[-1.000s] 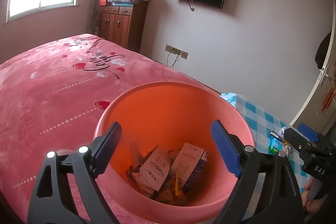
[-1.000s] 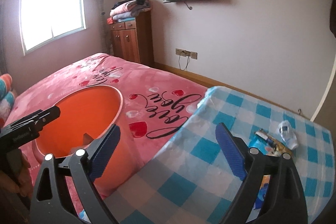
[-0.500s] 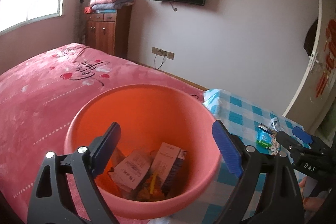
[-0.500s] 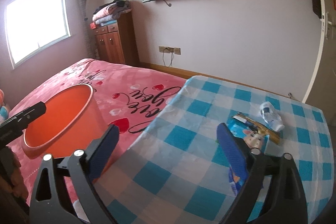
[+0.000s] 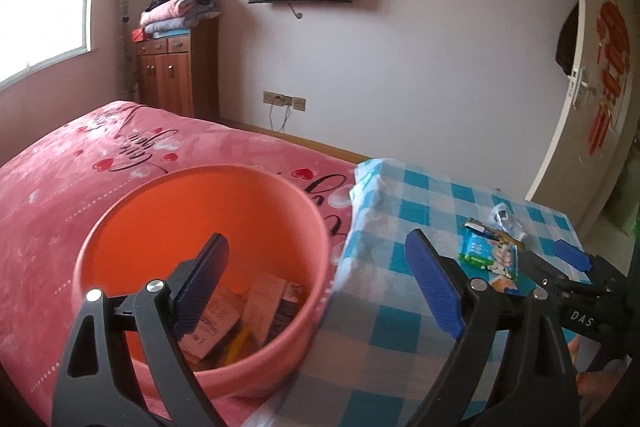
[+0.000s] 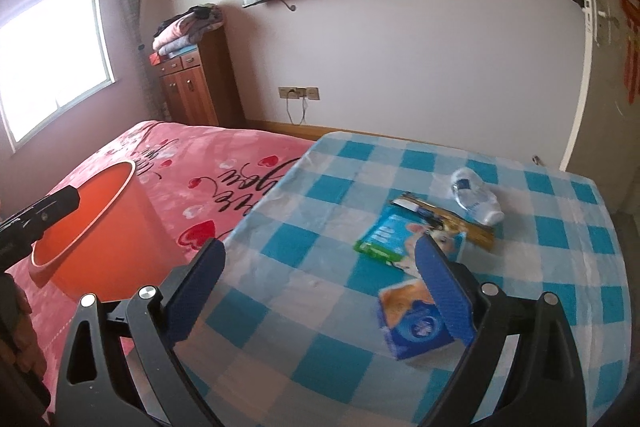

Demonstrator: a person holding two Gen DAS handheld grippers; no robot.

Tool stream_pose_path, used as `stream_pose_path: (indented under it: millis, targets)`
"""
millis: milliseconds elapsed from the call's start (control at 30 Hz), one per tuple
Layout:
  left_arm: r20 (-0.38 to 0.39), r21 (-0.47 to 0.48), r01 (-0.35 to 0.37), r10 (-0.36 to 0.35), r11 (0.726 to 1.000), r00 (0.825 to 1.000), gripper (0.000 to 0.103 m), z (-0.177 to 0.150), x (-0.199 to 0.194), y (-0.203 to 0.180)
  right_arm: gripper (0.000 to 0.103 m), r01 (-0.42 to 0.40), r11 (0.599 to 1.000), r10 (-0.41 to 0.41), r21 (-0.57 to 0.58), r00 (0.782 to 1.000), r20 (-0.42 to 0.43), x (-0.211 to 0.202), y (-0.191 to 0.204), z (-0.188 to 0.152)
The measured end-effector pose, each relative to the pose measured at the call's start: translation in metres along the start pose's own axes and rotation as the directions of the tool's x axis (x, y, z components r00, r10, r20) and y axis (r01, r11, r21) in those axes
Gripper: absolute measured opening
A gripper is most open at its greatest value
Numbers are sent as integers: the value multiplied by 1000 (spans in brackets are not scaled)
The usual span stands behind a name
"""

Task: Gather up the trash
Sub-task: 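Move both grippers back toward the blue pack and bottle on the table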

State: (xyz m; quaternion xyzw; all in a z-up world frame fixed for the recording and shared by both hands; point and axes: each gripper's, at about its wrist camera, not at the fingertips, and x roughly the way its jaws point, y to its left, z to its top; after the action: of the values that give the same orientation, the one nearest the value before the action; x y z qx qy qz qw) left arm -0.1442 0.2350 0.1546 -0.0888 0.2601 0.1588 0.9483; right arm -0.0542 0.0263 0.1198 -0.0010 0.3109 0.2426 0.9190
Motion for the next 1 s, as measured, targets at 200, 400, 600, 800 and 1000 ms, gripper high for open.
stream_pose_path:
  millis: [200,400,600,800,1000]
  targets:
    - [-20,45,21,-20,999,1000,90,-4,7,-27,95,32,999,-32,33,999,-10,-4,-29,-8]
    - [-51,81,49,-45,996,998,90,-11,18,-54,95,64,995,-61,74,998,-31,-7,-61,-15]
    - [-108,120,105,-92,987,990,90,-25,33,-86,95,93,989,-86,112,994,-65,-4,-94,-24]
    - [-194,175,184,-149,967,970,90,-49,53,-128,95,131,980,-115,149,988,-107,1,-132,-36]
    - [-279,210,275,-212,938,937,90,-73,70,-170,95,168,967,-144,192,980,-134,0,-169,-45]
